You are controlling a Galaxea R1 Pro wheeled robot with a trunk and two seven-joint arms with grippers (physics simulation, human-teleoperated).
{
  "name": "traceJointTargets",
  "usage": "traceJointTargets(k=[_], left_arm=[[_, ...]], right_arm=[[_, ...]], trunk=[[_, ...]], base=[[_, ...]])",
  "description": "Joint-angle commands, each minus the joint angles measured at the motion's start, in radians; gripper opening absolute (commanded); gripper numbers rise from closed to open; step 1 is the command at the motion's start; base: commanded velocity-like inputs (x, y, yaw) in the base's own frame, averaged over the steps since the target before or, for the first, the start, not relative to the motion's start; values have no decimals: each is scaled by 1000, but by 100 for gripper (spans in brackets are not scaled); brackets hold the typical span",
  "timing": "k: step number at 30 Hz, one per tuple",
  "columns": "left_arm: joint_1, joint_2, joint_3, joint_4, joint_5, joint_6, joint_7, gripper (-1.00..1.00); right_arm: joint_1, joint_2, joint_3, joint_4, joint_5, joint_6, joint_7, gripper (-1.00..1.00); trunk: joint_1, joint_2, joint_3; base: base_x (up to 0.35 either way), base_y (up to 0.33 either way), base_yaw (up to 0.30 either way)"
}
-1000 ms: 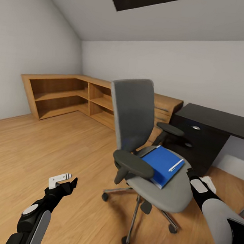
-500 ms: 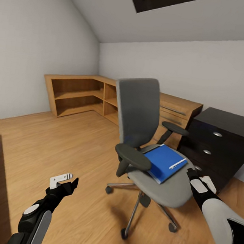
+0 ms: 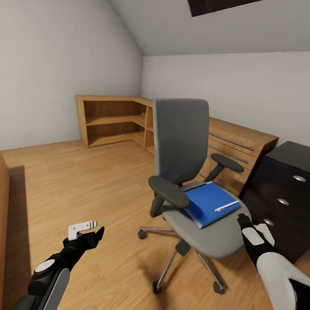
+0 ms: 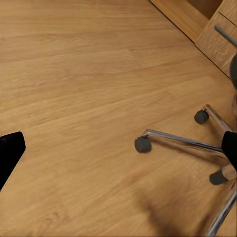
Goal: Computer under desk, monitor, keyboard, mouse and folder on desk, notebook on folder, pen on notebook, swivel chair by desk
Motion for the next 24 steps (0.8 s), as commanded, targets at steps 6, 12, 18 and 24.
traceJointTargets(k=[6,12,18,24], left_arm=[[0,-1,-7,4,11,5,6,100],[-1,0,-14,5,11,5,6,100],[-1,0,-15,5,11,6,6,100],[0,0,-15,5,11,7,6,100]], right_arm=[[0,-1,5,-3,-10,-4,-2,100],[-1,-1,5,-5,-9,-4,-1,100],[-1,-2,5,-7,-8,-4,-2,100],[0,-2,5,-9,-8,-5,-2,100]], trunk=[[0,0,-1],[0,0,-1],[0,0,-1],[0,0,-1]], base=[[-4,0,9],[-110,0,1],[-260,0,0],[-290,0,0]])
